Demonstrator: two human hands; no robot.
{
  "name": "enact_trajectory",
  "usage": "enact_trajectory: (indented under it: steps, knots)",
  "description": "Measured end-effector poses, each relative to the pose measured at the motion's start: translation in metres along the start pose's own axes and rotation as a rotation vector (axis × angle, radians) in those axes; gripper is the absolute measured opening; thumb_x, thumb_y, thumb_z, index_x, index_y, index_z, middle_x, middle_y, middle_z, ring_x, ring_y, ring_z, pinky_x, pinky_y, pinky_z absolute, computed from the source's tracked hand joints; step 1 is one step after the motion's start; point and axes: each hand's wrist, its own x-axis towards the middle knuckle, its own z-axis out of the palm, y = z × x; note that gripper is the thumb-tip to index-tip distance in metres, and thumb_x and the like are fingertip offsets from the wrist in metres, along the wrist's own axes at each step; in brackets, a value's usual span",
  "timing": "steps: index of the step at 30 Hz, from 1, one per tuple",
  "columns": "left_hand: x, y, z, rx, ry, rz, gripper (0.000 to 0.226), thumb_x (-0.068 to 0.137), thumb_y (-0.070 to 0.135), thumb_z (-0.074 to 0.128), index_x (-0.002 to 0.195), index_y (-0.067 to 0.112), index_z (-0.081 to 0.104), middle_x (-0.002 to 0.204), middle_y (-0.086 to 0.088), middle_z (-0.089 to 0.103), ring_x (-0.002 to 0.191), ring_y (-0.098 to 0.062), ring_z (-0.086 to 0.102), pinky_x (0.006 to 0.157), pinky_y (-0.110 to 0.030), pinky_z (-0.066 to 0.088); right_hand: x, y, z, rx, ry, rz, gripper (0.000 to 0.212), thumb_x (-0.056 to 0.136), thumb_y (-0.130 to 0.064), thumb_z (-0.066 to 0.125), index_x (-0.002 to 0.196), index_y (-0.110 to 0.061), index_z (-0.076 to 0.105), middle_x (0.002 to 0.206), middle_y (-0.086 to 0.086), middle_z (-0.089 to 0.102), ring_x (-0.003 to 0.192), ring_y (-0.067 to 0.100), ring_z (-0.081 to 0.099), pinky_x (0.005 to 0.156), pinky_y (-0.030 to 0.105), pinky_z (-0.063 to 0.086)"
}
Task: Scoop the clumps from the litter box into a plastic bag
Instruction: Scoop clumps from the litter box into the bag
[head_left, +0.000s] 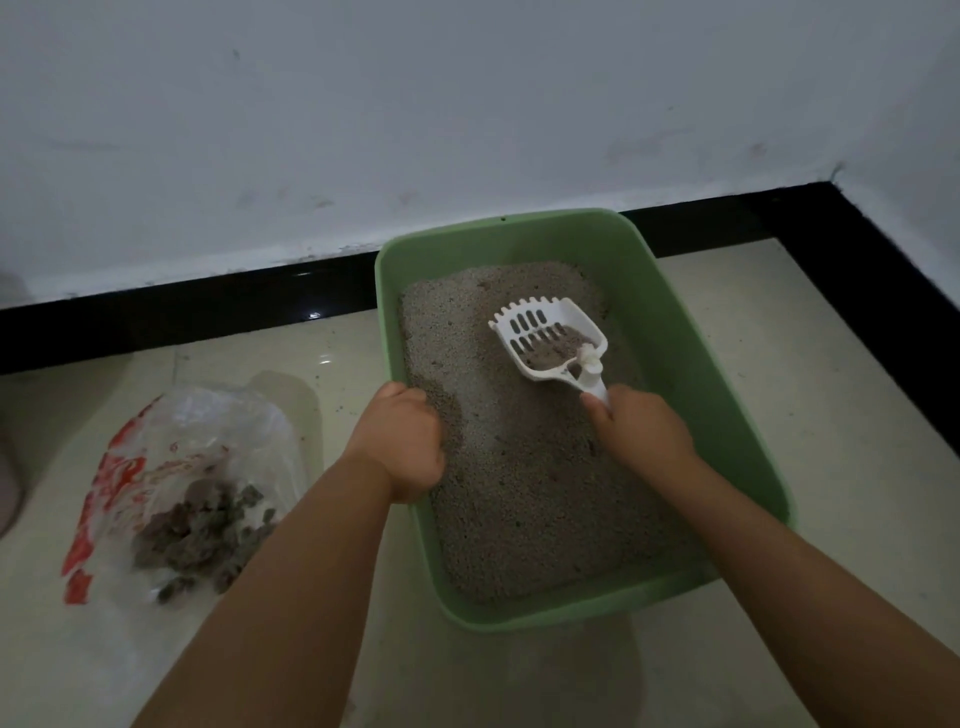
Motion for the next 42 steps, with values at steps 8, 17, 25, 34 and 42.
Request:
enact_trajectory:
  steps: [8, 17, 25, 34, 42]
  knots:
    - [0.000, 0.000, -0.001, -0.072, 0.053, 0.005, 0.064, 0.068, 0.029, 0.014, 0.101, 0.015, 0.067, 0.105, -0.001, 0.065, 0.107, -0.017, 0.046, 0.096, -0.024, 0.018, 0.037, -0.035, 0.005, -0.001, -0.102, 0.005, 0.046, 0.101, -0.035, 0.024, 0.112, -0.004, 0.055, 0.114, 0.015, 0.060, 0.104, 0.029, 0.057, 0.072, 0.030, 0.036]
    - [0.000, -0.001, -0.001, -0.051, 0.016, -0.010, 0.032, 0.092, 0.022, 0.036, 0.102, 0.015, 0.066, 0.105, -0.001, 0.064, 0.107, -0.017, 0.045, 0.100, -0.026, 0.023, 0.067, -0.059, 0.005, -0.026, -0.123, 0.056, 0.045, 0.101, -0.031, 0.023, 0.117, -0.004, 0.056, 0.118, 0.015, 0.059, 0.105, 0.028, 0.057, 0.072, 0.031, 0.037]
    - [0.000, -0.002, 0.002, -0.045, 0.019, -0.010, 0.034, 0.092, 0.021, 0.035, 0.105, 0.016, 0.067, 0.105, 0.001, 0.064, 0.107, -0.015, 0.045, 0.102, -0.026, 0.023, 0.051, -0.055, 0.033, 0.099, 0.055, 0.048, 0.046, 0.101, -0.035, 0.024, 0.108, -0.001, 0.055, 0.107, 0.017, 0.062, 0.084, 0.028, 0.053, 0.068, 0.030, 0.035]
    - [0.000, -0.002, 0.001, -0.021, 0.004, -0.015, 0.033, 0.092, 0.023, 0.035, 0.102, 0.017, 0.066, 0.105, 0.001, 0.064, 0.108, -0.016, 0.046, 0.103, -0.027, 0.024, 0.012, -0.031, 0.016, -0.012, 0.108, 0.012, 0.046, 0.100, -0.038, 0.024, 0.113, -0.002, 0.049, 0.104, 0.017, 0.064, 0.092, 0.033, 0.061, 0.068, 0.033, 0.040]
    - [-0.005, 0.002, -0.001, -0.096, 0.059, -0.036, 0.039, 0.091, 0.025, 0.030, 0.102, 0.015, 0.067, 0.105, -0.002, 0.063, 0.107, -0.017, 0.046, 0.103, -0.026, 0.024, -0.039, -0.008, 0.004, -0.038, 0.069, 0.027, 0.045, 0.100, -0.036, 0.025, 0.110, 0.000, 0.049, 0.107, 0.020, 0.063, 0.097, 0.034, 0.060, 0.068, 0.033, 0.036]
